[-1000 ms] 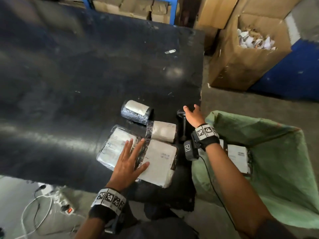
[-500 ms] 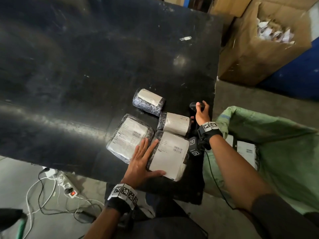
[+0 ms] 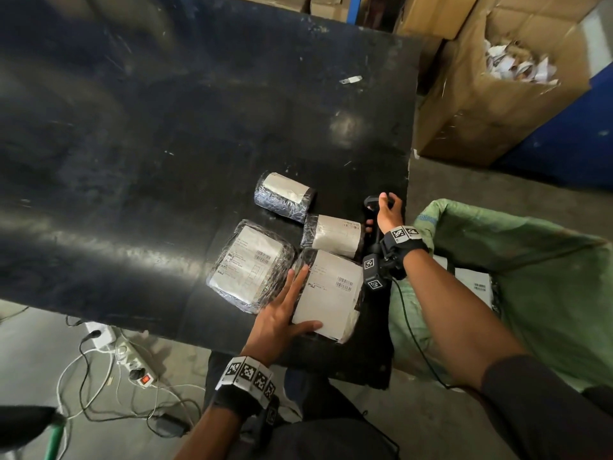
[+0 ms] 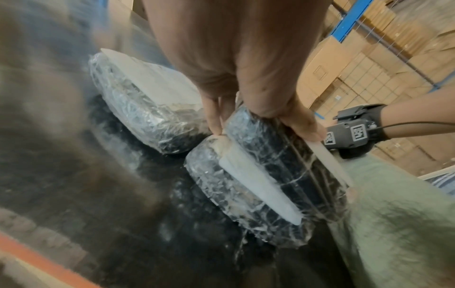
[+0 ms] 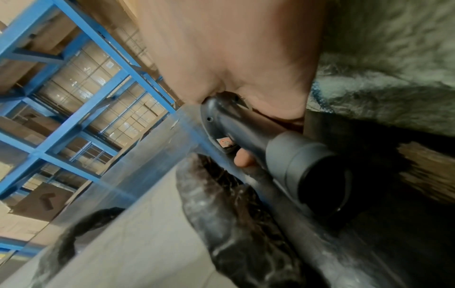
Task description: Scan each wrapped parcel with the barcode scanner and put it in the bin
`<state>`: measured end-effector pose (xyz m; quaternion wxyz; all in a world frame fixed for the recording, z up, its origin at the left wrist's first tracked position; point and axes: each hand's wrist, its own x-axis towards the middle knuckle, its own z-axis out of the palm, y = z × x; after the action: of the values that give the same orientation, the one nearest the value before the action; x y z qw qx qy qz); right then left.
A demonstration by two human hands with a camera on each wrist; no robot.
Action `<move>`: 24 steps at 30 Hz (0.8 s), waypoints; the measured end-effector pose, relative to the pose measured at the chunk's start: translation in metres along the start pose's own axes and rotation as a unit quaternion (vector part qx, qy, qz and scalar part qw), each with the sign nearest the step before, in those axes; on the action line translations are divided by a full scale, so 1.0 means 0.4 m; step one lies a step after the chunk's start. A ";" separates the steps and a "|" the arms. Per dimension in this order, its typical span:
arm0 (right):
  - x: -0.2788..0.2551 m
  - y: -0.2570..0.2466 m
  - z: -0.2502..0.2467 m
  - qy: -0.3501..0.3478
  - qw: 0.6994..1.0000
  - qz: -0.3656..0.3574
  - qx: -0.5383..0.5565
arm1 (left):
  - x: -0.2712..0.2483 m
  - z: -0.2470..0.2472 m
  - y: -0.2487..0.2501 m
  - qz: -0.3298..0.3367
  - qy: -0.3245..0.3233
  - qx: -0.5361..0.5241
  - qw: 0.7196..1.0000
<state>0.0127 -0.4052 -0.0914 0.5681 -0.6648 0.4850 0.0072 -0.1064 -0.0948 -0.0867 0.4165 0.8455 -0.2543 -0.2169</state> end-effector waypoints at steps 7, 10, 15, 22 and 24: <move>-0.019 -0.032 -0.028 0.017 0.999 -0.022 0.034 | 0.006 0.018 0.056 -0.062 0.010 -0.031 0.998; -0.044 -0.072 -0.056 0.031 0.997 -0.042 0.052 | 0.030 0.011 0.082 -0.090 0.025 -0.047 0.995; -0.097 -0.139 -0.114 0.034 0.991 -0.071 0.106 | 0.039 0.008 0.123 -0.113 0.091 -0.079 0.986; -0.288 -0.180 -0.204 -0.032 0.984 -0.073 0.161 | 0.033 -0.010 0.141 -0.070 0.133 -0.160 0.976; -0.357 -0.184 -0.224 -0.057 0.982 -0.073 0.164 | 0.041 -0.033 0.155 -0.039 0.156 -0.180 0.970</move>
<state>-0.0634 -0.3911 0.0757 0.6948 -0.5950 0.3967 -0.0760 -0.1015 -0.1293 -0.0315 0.5876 0.7893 -0.1099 -0.1401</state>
